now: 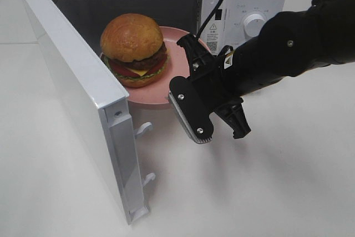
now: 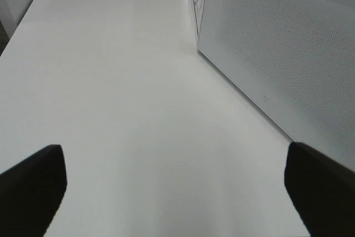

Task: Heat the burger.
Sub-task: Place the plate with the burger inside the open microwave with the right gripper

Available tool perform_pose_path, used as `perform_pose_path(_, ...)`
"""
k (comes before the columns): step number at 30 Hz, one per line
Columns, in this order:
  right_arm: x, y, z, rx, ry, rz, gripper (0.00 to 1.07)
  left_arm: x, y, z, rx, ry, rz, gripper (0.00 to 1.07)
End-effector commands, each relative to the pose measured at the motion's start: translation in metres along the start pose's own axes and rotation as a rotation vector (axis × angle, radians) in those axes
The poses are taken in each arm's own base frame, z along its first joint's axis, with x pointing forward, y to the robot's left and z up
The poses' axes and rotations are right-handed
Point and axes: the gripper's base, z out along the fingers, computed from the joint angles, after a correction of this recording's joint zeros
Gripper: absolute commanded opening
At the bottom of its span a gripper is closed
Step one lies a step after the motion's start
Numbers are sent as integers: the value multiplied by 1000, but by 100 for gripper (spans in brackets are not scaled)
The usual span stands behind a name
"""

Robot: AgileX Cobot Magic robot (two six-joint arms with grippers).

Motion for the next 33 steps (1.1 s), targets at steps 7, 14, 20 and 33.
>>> perform_pose_path(7,3,-28,15,68,6,-5,0,0,-1,-2,8,-31,-3,100)
perform_pose_path(14,5,-39,25,56,-1,9,0,0,-1,-2,8,-31,-2,100)
perform_pose_path(20,6,-46,40,19,-13,20,0,0,-1,-2,8,-31,-2,100)
perform_pose_path(33,24,-74,56,9,-6,96,0,0,-1,-2,8,-31,-2,100)
